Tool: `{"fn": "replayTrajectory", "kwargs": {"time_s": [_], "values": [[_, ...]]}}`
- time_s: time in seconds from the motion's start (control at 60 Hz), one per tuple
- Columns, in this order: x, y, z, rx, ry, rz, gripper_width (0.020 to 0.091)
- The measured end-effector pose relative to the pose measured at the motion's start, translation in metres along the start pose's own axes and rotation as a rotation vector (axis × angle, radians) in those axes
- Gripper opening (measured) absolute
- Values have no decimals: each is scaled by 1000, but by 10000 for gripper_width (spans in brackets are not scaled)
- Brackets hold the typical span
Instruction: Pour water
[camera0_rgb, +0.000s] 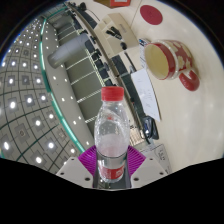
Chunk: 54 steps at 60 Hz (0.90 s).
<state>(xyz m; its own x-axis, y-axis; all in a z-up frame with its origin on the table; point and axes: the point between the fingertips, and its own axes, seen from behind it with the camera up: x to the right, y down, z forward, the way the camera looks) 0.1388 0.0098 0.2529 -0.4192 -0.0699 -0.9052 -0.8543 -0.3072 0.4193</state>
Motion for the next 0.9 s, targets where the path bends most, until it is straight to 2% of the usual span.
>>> {"fn": "replayTrajectory", "kwargs": {"time_s": [0.15, 0.25, 0.35, 0.367, 0.483, 0.5, 0.617, 0.633, 0.767, 0.8, 0.9], "values": [[24, -31, 0, 8, 9, 159, 373], [30, -32, -9, -9, 36, 176, 374], [40, -32, 12, -37, 62, 146, 373], [33, -24, -5, -42, 70, 130, 372], [25, -18, 3, -94, 130, -110, 374], [15, -6, -12, -102, 135, -147, 372], [-11, -21, 7, -130, 175, -515, 374], [-24, -20, -11, -133, 176, -568, 374], [-74, -48, 9, -86, 157, -1002, 376], [-100, -47, -7, -77, 154, -1098, 375], [-120, -83, -4, -25, 162, -1375, 376]]}}
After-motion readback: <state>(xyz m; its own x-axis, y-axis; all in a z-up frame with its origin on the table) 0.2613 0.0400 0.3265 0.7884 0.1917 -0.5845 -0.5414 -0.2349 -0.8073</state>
